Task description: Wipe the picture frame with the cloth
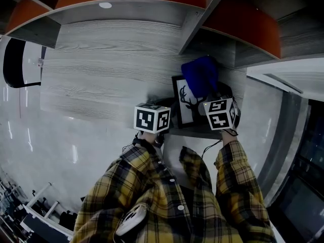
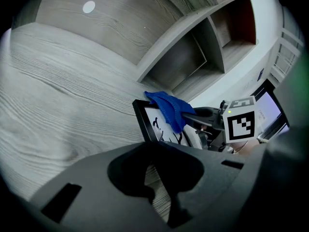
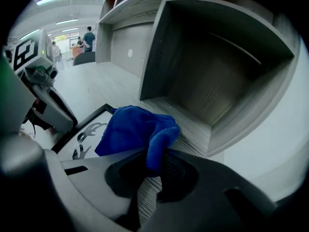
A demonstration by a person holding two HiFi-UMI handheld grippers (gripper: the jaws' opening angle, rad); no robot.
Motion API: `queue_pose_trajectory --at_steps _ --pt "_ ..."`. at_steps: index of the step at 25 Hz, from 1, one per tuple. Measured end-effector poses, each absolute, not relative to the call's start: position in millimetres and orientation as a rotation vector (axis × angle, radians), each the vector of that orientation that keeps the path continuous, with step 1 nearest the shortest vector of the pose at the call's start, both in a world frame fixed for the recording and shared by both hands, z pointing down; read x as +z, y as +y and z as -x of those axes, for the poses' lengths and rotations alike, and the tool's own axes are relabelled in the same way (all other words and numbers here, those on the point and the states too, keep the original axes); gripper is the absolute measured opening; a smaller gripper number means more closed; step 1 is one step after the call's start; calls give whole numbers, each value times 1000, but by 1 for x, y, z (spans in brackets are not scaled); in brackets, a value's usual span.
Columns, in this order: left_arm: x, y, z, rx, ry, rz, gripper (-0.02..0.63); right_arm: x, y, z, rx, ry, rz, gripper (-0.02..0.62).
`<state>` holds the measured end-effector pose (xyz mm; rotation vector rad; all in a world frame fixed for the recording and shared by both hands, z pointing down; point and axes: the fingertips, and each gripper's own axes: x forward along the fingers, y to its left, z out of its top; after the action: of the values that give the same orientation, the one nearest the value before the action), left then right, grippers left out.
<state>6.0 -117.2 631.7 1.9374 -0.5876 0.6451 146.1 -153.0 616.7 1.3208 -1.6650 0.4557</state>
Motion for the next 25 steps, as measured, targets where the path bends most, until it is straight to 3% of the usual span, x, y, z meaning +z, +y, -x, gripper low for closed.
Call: queue_pose_trajectory --at_steps 7,17,25 --pt "632 -117 -6 653 -584 -1947 51 603 -142 -172 563 -1624 -1443 41" --pt "631 -117 -7 661 -581 -1944 51 539 -159 -53 921 -2054 -1524 41" --pt "631 -117 -6 658 -578 -1946 52 611 -125 -36 912 -1887 -1326 41"
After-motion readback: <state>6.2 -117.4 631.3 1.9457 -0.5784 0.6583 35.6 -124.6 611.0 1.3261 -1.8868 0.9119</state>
